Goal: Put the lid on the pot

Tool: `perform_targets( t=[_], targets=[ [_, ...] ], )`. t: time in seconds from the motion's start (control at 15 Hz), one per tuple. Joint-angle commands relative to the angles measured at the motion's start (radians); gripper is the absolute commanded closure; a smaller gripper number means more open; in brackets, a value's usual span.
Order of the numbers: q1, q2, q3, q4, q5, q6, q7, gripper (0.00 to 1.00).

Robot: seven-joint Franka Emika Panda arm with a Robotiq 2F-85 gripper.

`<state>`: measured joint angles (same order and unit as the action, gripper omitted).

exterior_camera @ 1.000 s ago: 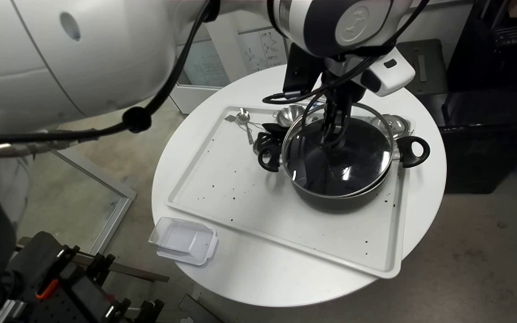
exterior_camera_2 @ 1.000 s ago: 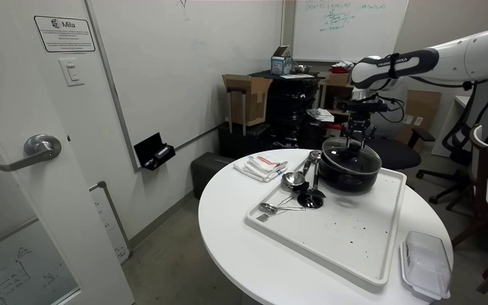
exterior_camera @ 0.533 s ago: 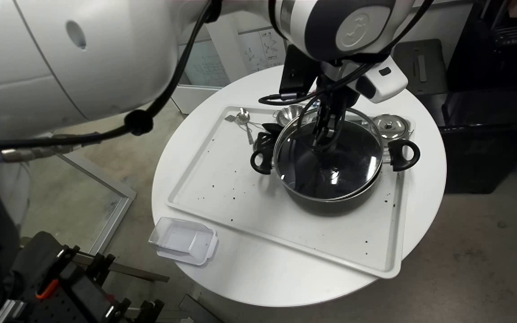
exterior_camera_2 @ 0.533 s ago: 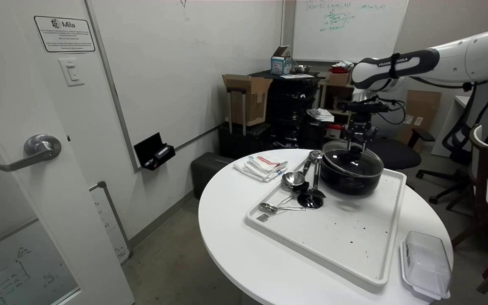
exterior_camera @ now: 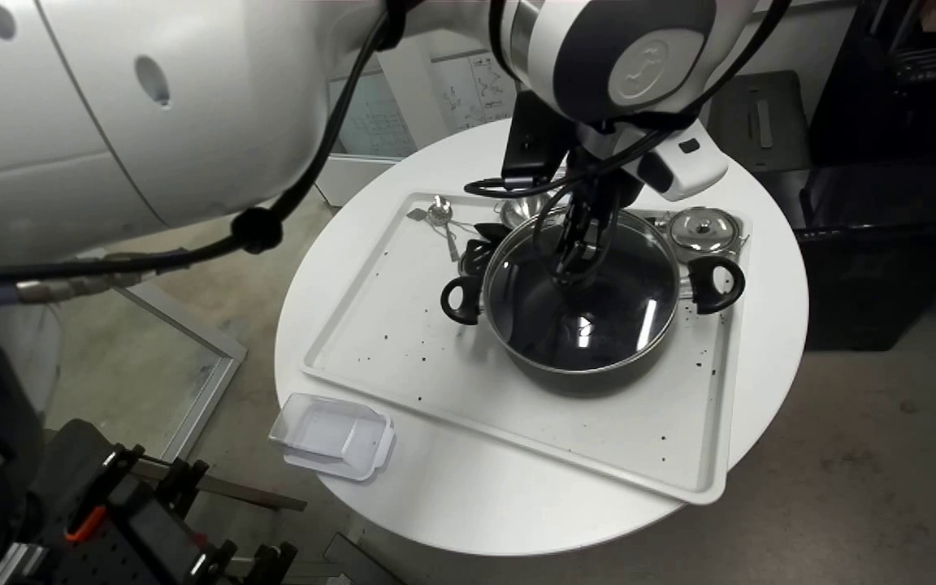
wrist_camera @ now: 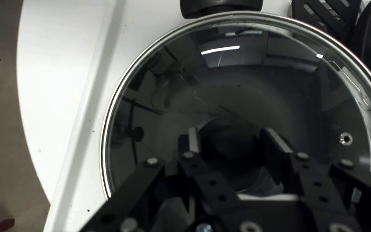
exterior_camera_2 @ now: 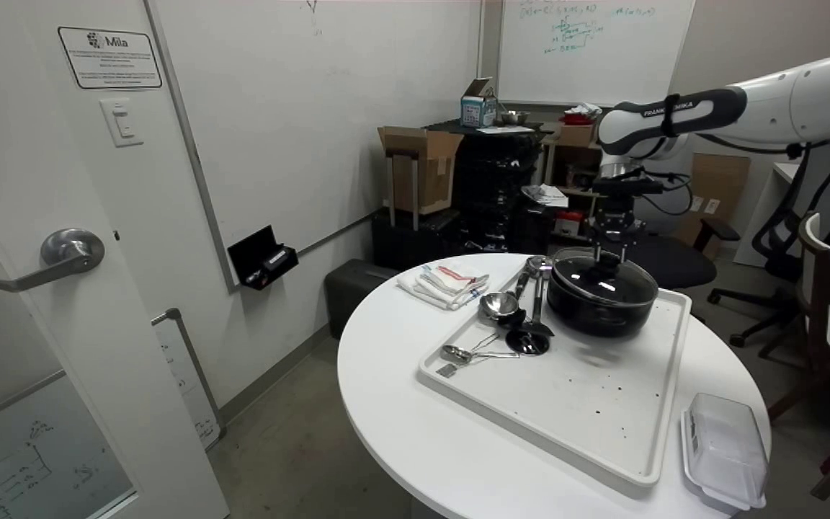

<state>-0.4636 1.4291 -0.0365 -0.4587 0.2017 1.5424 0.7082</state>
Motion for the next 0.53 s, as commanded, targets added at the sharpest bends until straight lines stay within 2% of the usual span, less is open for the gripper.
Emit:
perform_targets(
  t=[0.0, 0.47],
  targets=[
    [-0.011, 0.008, 0.019, 0.027, 0.024, -0.061, 0.01, 0.76],
    [-0.013, 0.016, 0.022, 0.03, 0.026, -0.097, 0.017, 0.76]
  ],
)
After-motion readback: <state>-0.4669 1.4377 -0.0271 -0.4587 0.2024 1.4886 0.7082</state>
